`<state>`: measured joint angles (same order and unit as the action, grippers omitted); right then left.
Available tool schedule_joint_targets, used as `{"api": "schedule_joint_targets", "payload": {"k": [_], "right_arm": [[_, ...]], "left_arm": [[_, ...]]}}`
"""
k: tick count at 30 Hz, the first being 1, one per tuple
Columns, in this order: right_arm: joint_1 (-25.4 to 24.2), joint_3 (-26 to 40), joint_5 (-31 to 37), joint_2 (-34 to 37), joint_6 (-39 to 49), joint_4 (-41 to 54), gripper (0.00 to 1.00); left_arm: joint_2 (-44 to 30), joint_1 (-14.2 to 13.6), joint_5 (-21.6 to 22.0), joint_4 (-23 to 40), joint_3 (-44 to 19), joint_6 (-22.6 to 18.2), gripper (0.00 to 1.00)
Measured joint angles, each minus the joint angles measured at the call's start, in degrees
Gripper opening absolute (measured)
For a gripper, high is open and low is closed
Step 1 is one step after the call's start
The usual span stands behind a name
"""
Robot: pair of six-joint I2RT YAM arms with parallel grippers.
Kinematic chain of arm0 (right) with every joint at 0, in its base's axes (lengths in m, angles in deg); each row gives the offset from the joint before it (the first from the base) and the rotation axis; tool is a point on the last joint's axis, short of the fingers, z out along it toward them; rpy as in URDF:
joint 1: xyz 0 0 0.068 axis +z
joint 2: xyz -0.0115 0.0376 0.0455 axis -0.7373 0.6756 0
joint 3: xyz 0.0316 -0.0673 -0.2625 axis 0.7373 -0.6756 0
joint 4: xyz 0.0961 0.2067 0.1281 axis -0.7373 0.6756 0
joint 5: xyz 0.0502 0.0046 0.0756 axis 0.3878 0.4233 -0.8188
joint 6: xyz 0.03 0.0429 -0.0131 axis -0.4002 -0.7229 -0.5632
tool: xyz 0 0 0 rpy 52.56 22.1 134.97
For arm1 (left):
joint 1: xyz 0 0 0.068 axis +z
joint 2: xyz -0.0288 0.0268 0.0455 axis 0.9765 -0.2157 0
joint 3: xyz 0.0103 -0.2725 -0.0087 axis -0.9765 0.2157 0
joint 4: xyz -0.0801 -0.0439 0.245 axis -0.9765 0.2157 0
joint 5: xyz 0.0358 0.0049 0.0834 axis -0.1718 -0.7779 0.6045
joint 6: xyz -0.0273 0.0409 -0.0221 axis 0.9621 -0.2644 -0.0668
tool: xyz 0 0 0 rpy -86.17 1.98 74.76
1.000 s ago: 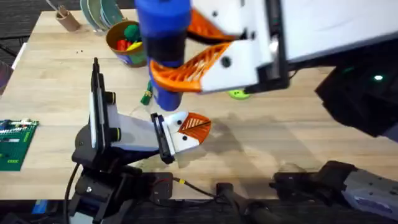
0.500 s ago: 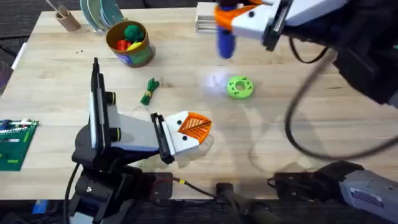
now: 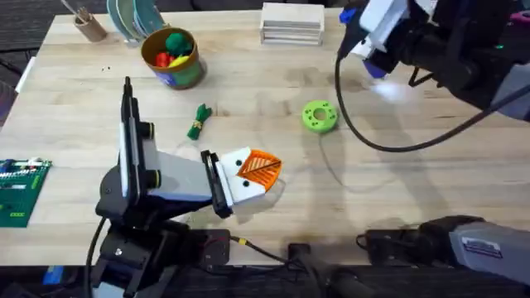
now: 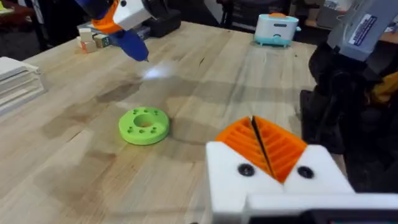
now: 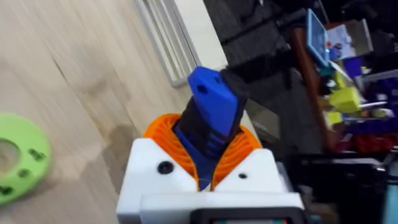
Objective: Pick up the gripper from the table and insert it into the empty holder that is missing its gripper. Then pick up a screw, insert it into the mounting hole, and use the screwdriver to tighten it. Finally, clean up the table by picking up the vegetable and placing it into the bucket.
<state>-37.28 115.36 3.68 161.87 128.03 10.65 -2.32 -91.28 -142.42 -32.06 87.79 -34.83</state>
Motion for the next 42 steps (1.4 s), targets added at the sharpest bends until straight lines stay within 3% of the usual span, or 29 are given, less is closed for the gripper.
{"api": "schedule_joint_targets", "payload": {"k": [13,24,27,31,32,35,37,42], "right_arm": [[0.1,0.0,3.9,11.4,14.4,0.5,0.084],[0.9,0.1,3.9,17.1,19.0,2.4,0.092],[1.4,0.1,3.5,18.4,19.1,3.7,0.304],[1.6,0.7,3.4,19.0,18.9,4.7,0.412],[1.6,0.8,3.4,19.0,18.7,5.0,0.512],[1.6,1.9,3.4,18.9,18.9,4.9,0.94],[1.7,2.5,3.3,19.0,18.9,5.9,0.986],[1.7,2.6,3.1,19.0,18.9,6.4,0.991]], "left_arm": [[0.0,0.0,0.0,0.0,0.0,0.0,0.011],[0.0,0.0,0.0,0.0,0.0,0.0,0.011],[0.0,0.0,0.0,0.0,0.0,0.0,0.011],[0.0,0.0,0.0,0.0,0.0,0.0,0.011],[0.0,0.0,0.0,0.0,0.0,0.0,0.011],[0.0,0.0,0.0,0.0,0.0,0.0,0.011],[0.0,0.0,0.0,0.0,0.0,0.0,0.011],[0.0,0.0,0.0,0.0,0.0,0.0,0.011]]}}
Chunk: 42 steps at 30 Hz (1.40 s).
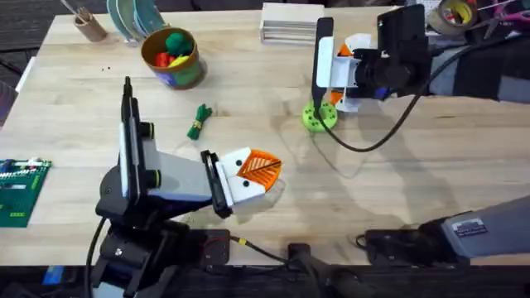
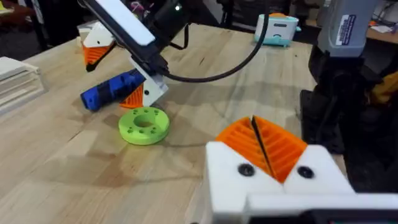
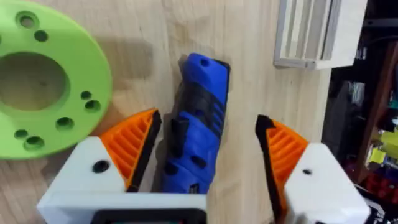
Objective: Pick up the gripper from the table and insert it into the empty holder that is missing its gripper. Then pick up a screw, insert it into the mounting hole, and use the screwdriver to tighten it. Finally, clean up the table by picking up the vegetable and placing it into the bucket.
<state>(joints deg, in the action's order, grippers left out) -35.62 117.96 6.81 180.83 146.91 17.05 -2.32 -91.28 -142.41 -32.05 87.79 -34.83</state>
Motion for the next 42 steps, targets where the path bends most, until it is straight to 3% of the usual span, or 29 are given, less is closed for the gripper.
{"api": "schedule_joint_targets", "payload": {"k": [7,8,14,16,18,20,25,27,28,33,34,42], "right_arm": [[1.5,-0.8,-0.3,-2.7,-1.5,2.8,0.991],[1.8,-1.1,-0.5,-3.5,-2.1,3.2,0.991],[2.1,-1.6,-3.2,-12.2,-7.6,3.3,0.991],[2.2,-1.6,-4.5,-15.5,-9.5,3.2,0.991],[2.5,-1.6,-5.3,-17.9,-11.1,3.3,0.991],[2.9,-1.6,-6.0,-19.9,-12.8,3.6,0.991],[3.7,-1.6,-6.5,-23.4,-15.6,6.7,0.991],[4.1,-1.6,-6.5,-24.1,-16.1,8.5,0.991],[4.4,-1.6,-6.5,-24.3,-16.3,9.5,0.991],[5.5,-1.6,-8.9,-24.5,-21.6,11.4,0.991],[5.6,-1.6,-10.0,-24.6,-23.4,11.4,0.991],[5.7,-1.6,-21.6,-25.7,-34.1,10.7,0.991]], "left_arm": [[0.0,0.0,0.0,0.0,0.0,0.0,0.018],[0.0,0.0,0.0,0.0,0.0,0.0,0.069],[0.0,0.0,0.0,0.0,0.0,0.3,0.768],[0.0,0.0,0.0,0.0,0.0,0.3,0.854],[0.0,0.0,0.0,0.0,0.0,0.3,0.864],[0.0,0.0,0.0,0.0,0.0,0.4,0.788],[0.0,0.0,0.0,0.0,0.0,0.2,0.043],[0.0,0.0,0.0,0.0,0.0,0.2,0.015],[0.0,0.0,0.1,0.0,0.0,0.0,0.116],[0.0,0.0,0.0,0.0,0.0,0.2,0.889],[0.0,0.0,0.1,0.0,0.0,0.3,0.97],[0.0,0.0,0.5,-0.2,0.0,-0.9,0.994]]}}
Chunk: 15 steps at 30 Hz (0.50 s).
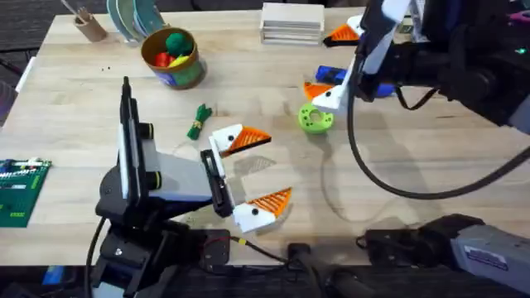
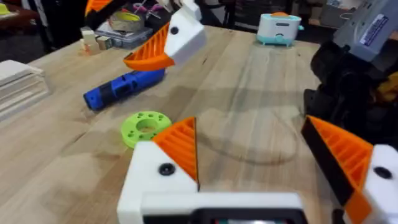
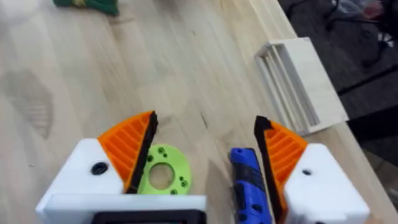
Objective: Pick up the gripper from the table and insert it into the empty holder that is missing its gripper. Then pick up a screw, insert it into the mounting hole, and use the screwdriver to tighten it. Finally, clean up the table by picking up the vegetable and placing it into the bucket.
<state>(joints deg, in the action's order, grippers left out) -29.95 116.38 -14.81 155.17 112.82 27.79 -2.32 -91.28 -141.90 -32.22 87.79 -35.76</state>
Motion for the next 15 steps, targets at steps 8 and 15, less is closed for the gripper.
{"api": "schedule_joint_targets", "payload": {"k": [8,15], "right_arm": [[0.0,0.0,-3.4,0.0,-2.4,0.0,0.991],[0.0,0.0,-3.9,0.0,-2.9,0.0,0.991]], "left_arm": [[0.0,0.0,9.8,2.0,-1.4,7.4,0.993],[-0.1,0.0,27.6,28.1,-14.2,11.2,0.993]]}}
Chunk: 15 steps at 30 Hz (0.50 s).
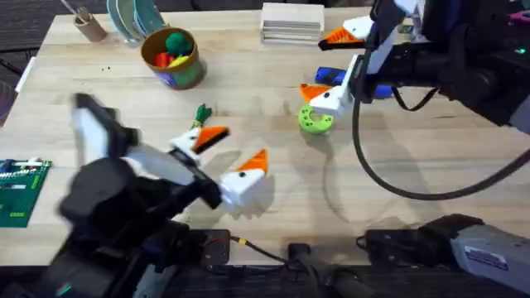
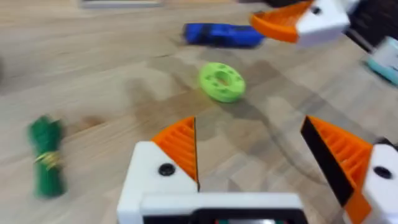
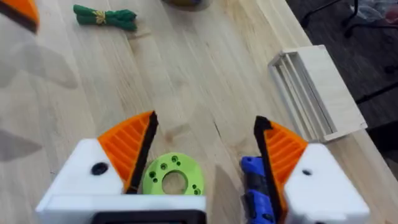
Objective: Pick up the gripper from the table and insert it into the empty holder that is missing its gripper. Then pick up a screw, insert it into the mounting hole, and use the screwdriver to tighten it. Finally, clean up the table by picking up the vegetable and placing it into the bucket.
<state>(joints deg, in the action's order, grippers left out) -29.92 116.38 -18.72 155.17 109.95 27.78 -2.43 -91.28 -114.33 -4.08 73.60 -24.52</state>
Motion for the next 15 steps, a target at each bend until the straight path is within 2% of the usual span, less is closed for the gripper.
{"api": "schedule_joint_targets", "payload": {"k": [3,7,11,15], "right_arm": [[0.0,0.0,0.0,0.0,-0.1,0.0,0.991],[0.0,0.0,0.0,0.0,-0.2,-0.2,0.991],[0.0,0.0,0.0,0.0,-0.2,-0.2,0.991],[0.0,0.0,0.0,0.0,-0.2,-0.2,0.991]], "left_arm": [[-2.3,0.0,9.0,8.7,-8.6,0.5,0.993],[-9.4,0.0,19.8,16.1,-19.4,0.3,0.993],[-18.5,0.0,27.9,19.5,-26.6,-1.1,0.993],[-27.1,0.0,33.2,19.4,-30.1,-1.8,0.993]]}}
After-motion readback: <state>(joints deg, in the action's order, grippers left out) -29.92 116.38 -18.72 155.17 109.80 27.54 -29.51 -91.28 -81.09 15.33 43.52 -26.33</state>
